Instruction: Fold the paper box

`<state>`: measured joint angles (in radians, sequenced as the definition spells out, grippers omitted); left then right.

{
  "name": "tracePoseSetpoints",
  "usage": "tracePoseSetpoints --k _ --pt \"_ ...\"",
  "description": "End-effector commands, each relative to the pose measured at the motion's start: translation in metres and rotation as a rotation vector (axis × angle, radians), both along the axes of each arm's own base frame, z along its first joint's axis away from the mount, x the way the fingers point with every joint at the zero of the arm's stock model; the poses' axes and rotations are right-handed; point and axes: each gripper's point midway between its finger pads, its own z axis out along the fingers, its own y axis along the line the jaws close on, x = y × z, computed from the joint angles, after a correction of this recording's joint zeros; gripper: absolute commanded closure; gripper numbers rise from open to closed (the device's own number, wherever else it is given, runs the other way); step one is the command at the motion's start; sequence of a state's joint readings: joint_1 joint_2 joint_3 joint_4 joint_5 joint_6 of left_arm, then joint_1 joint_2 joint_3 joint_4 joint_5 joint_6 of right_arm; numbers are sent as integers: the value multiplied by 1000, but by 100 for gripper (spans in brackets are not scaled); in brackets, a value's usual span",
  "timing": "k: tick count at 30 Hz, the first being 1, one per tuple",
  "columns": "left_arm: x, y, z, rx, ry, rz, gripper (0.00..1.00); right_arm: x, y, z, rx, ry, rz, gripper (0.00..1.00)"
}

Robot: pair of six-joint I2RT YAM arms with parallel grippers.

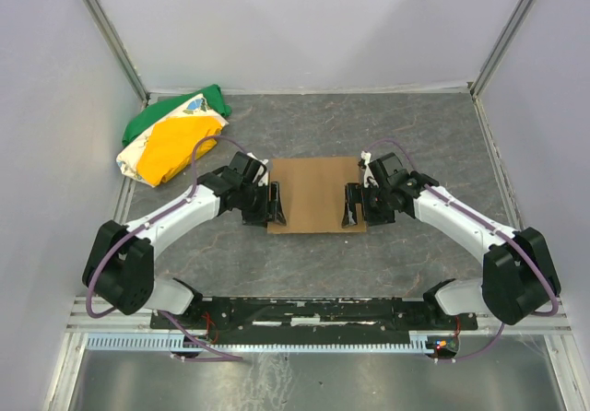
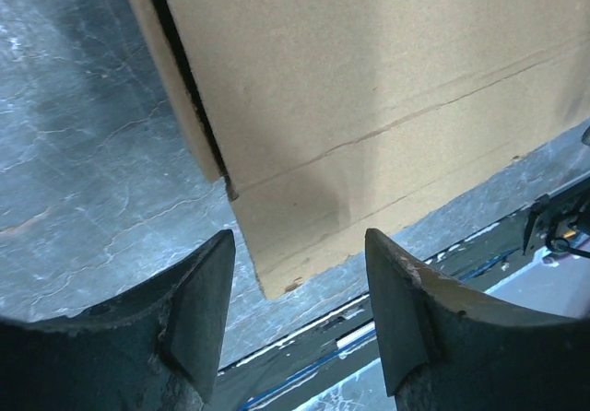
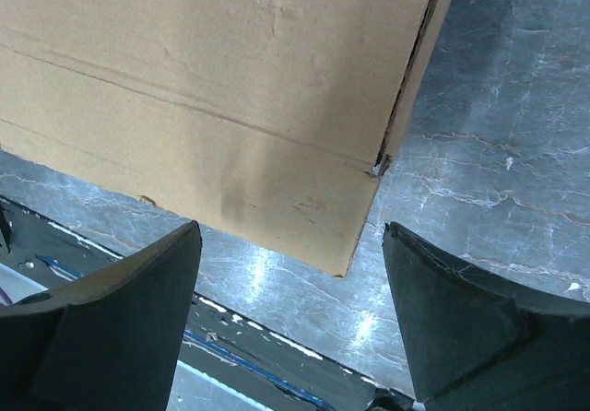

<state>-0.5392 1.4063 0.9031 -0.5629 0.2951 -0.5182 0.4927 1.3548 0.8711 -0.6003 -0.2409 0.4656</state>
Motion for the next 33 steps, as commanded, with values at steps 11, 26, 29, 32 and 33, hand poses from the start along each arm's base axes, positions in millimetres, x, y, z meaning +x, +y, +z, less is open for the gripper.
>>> tracePoseSetpoints --k 11,26,29,32,33 --pt "4 26 -2 153 -53 -13 38 15 -7 22 -23 -136 -2 13" --pt "7 22 26 33 -173 75 34 8 -6 31 51 -202 -39 14" --pt "11 28 26 27 -223 139 37 4 -12 26 25 -199 -55 14" --pt "11 35 22 40 -246 173 40 0 -15 25 22 -212 -58 14" --pt "11 37 20 47 -244 178 41 -1 -16 24 18 -210 -60 14"
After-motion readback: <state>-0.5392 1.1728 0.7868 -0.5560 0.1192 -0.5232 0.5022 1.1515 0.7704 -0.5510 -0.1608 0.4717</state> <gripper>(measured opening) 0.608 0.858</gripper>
